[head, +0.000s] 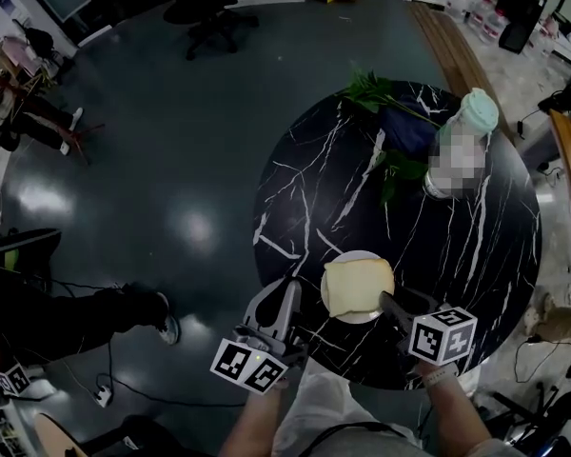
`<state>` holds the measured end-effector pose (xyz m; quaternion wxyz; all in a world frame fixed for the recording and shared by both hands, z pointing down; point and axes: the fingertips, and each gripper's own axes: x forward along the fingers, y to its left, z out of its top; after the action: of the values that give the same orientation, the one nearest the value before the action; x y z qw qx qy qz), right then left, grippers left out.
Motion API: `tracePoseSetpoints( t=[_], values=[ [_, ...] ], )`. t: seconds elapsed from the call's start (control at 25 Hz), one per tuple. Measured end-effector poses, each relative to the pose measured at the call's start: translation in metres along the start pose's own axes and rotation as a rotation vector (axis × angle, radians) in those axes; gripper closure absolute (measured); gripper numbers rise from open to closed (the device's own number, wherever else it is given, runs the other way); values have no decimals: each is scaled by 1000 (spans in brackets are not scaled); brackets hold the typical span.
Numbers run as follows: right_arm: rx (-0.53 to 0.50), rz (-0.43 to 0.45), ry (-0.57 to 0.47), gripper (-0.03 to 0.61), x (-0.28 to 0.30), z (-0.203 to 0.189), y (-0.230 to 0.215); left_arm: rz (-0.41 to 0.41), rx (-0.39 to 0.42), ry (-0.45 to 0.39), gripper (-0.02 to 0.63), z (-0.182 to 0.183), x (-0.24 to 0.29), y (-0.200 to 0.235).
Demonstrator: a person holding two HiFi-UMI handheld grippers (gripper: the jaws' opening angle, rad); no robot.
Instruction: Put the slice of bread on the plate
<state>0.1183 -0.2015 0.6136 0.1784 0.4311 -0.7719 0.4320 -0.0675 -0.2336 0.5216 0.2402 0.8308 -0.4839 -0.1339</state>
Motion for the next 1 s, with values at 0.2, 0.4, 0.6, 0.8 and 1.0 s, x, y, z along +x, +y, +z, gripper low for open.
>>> tracePoseSetpoints(
  t=[0.2,0.4,0.6,0.8,1.0],
  values=[
    [-195,-111,7,458,3,3,-3,-3,2,-5,606,2,-1,0],
    [-150,-109,-67,432,-7,11,-6,-3,0,-2,606,0,-4,-2],
    [-148,-55,-98,414,-16,12,4,-13,3,8,606,-4,-7,-9],
    [-137,39,-110,414,-23,3,26,-33,9,17,606,-9,-12,-20],
    [-173,60,-151,469,-43,1,43,-62,13,17,606,-8,-20,-40]
  ],
)
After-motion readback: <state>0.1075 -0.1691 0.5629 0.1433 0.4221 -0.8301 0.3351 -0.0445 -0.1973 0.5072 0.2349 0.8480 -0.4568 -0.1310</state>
